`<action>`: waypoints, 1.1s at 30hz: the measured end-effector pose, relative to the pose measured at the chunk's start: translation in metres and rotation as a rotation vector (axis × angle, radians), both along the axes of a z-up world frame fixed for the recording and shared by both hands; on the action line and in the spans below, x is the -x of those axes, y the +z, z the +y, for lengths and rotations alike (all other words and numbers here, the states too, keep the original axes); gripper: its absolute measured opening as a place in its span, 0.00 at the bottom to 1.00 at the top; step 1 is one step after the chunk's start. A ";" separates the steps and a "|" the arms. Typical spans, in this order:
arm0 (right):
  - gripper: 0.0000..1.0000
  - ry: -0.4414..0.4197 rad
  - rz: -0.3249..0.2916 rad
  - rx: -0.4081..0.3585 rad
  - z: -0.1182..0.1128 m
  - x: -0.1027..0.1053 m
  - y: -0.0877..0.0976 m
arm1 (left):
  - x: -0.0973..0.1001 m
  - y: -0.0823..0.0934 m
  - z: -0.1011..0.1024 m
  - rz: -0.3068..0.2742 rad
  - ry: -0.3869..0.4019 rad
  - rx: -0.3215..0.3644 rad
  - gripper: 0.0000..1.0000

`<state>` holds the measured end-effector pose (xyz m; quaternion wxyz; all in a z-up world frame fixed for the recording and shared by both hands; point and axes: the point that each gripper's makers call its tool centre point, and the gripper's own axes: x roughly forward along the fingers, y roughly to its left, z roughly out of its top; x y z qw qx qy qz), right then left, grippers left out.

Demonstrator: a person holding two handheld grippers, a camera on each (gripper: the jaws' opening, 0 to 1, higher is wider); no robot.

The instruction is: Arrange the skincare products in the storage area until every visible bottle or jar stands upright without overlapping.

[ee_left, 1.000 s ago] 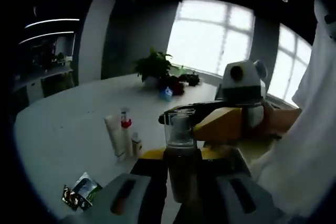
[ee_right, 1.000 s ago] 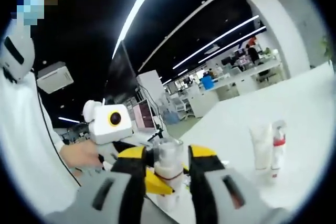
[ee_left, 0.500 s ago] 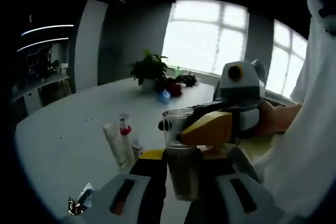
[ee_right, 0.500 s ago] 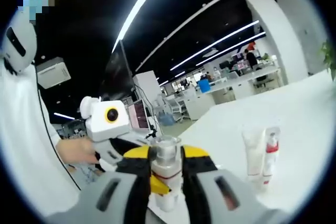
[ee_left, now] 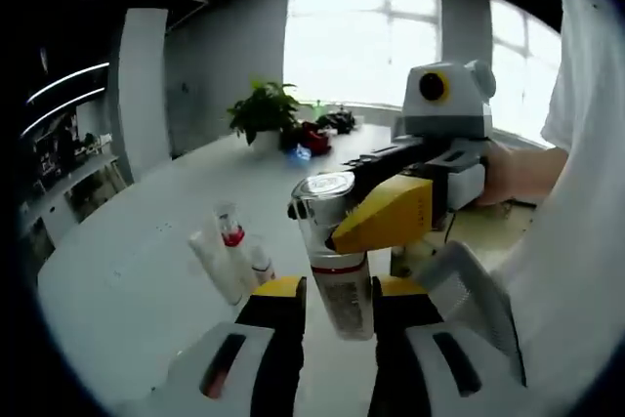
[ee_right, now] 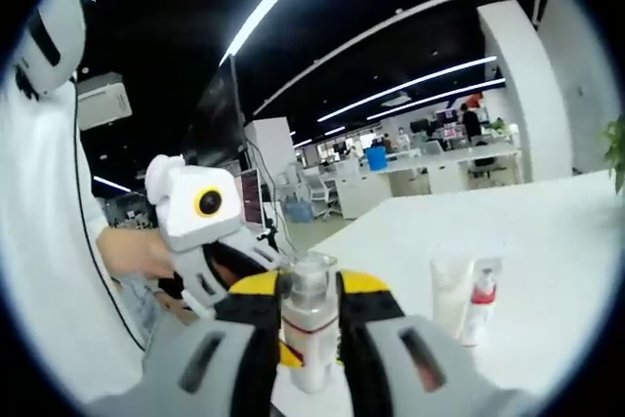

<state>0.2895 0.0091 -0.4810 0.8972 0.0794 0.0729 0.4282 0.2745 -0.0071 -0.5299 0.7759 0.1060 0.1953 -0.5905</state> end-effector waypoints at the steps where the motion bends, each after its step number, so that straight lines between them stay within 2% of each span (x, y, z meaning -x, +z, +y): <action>1: 0.21 0.000 -0.001 0.006 0.000 0.000 -0.001 | -0.001 -0.001 0.000 0.003 -0.002 -0.003 0.24; 4: 0.21 -0.001 -0.001 0.022 0.000 -0.003 -0.004 | -0.001 -0.006 -0.001 0.012 -0.018 -0.016 0.18; 10: 0.22 -0.006 0.005 0.075 0.001 -0.009 -0.016 | -0.009 -0.017 -0.001 0.029 -0.020 -0.037 0.18; 19: 0.22 -0.013 0.025 0.141 0.002 -0.016 -0.037 | -0.019 -0.038 0.000 0.019 -0.040 -0.084 0.17; 27: 0.22 -0.006 0.063 0.201 0.005 -0.023 -0.068 | -0.026 -0.069 0.001 0.041 -0.041 -0.147 0.17; 33: 0.22 -0.008 0.089 0.212 0.006 -0.028 -0.088 | -0.032 -0.088 0.002 0.046 -0.045 -0.181 0.17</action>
